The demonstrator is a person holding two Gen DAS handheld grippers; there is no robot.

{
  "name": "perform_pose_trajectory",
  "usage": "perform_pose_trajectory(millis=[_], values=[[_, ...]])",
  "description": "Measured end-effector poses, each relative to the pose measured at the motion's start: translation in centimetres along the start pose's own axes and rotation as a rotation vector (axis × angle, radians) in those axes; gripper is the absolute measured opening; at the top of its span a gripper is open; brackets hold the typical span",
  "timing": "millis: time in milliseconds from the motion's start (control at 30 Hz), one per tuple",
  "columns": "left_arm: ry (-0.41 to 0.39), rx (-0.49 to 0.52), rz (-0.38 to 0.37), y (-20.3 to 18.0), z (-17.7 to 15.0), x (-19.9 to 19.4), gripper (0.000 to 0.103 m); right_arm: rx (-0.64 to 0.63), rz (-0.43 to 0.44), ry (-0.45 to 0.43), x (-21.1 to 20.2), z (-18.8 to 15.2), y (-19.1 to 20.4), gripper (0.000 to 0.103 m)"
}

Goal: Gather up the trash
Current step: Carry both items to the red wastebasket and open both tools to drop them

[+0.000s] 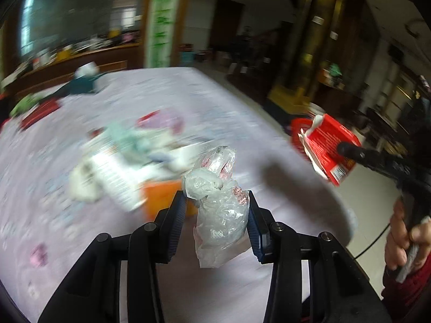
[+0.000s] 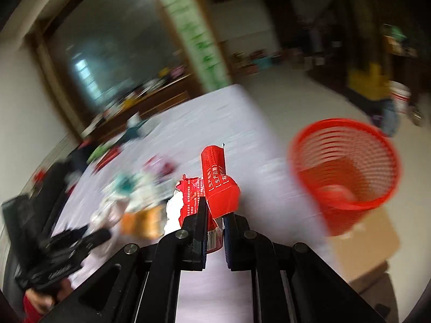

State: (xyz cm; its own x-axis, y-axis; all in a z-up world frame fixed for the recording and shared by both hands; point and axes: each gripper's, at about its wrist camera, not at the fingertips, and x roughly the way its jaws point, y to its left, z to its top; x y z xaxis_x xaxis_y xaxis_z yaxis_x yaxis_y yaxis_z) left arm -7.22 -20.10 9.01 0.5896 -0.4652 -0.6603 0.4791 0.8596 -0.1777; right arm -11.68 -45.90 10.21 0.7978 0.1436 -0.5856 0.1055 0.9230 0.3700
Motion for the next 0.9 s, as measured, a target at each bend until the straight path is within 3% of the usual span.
perform_pose_trajectory(millis=[267,400,500,600,633,700,767,900], values=[[0.021,0.095,-0.176,-10.9,6.1,6.3,0.041,0.16,-0.176,-0.061,-1.5,4.3,-10.1,0.01],[0.065,0.115,-0.229,-15.7,8.7,10.9,0.041,0.206,-0.22,-0.075,-1.0,5.9,-13.3,0.01],[0.084,0.142,-0.225,-18.3,9.8,13.9,0.042,0.221,-0.236,-0.074,-0.7,6.5,-14.4,0.011],[0.104,0.134,-0.225,-19.6,10.2,16.3,0.05,0.215,-0.238,-0.06,0.1,7.1,-15.4,0.017],[0.113,0.126,-0.22,-19.8,10.2,16.9,0.051,0.209,-0.246,-0.052,0.4,7.3,-15.7,0.027],[0.137,0.111,-0.211,-19.5,10.0,17.7,0.052,0.217,-0.245,-0.052,0.5,7.2,-16.2,0.036],[0.138,0.111,-0.207,-19.2,9.6,17.4,0.053,0.203,-0.253,-0.063,-0.2,6.8,-16.4,0.036],[0.094,0.111,-0.167,-17.7,8.6,14.8,0.063,0.179,-0.229,-0.095,-1.7,5.7,-14.9,0.036]])
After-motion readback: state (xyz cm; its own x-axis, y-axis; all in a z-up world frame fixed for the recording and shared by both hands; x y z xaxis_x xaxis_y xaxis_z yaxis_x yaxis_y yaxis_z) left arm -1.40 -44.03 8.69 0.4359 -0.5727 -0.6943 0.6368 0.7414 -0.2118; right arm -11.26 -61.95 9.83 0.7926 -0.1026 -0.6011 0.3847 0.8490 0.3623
